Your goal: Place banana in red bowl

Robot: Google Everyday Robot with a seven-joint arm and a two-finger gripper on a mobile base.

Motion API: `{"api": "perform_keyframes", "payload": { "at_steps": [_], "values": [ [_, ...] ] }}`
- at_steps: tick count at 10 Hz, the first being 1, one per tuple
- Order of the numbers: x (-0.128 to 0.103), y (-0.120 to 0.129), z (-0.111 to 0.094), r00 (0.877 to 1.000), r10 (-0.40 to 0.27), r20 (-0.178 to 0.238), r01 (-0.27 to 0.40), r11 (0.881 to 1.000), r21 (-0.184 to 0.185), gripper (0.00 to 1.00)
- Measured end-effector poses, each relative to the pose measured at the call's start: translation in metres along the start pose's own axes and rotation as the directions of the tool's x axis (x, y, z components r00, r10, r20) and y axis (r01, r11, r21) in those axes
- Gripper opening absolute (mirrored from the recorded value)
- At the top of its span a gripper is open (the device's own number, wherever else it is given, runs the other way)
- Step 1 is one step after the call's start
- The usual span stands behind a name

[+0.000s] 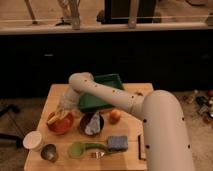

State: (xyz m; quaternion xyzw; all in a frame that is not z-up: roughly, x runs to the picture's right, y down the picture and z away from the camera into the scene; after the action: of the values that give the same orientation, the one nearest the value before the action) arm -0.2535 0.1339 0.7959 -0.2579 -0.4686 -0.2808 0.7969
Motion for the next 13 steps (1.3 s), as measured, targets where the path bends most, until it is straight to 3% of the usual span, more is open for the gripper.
{"api": "perform_keyframes", "payload": {
  "at_steps": [2, 5, 10, 13],
  "values": [
    [-0.0012, 0.0033, -0.0002, 0.997, 0.004, 0.078, -0.006, 0.999, 0.032, 0.00],
    [-0.0018, 0.0047, 0.0026, 0.988, -0.003, 0.153, -0.006, 0.998, 0.055, 0.00],
    [-0.0003, 0.0045, 0.0048, 0.973, -0.034, 0.227, 0.026, 0.999, 0.040, 0.00],
    [0.0006, 0.0065, 0.0058, 0.970, -0.043, 0.240, 0.037, 0.999, 0.028, 0.00]
  ]
}}
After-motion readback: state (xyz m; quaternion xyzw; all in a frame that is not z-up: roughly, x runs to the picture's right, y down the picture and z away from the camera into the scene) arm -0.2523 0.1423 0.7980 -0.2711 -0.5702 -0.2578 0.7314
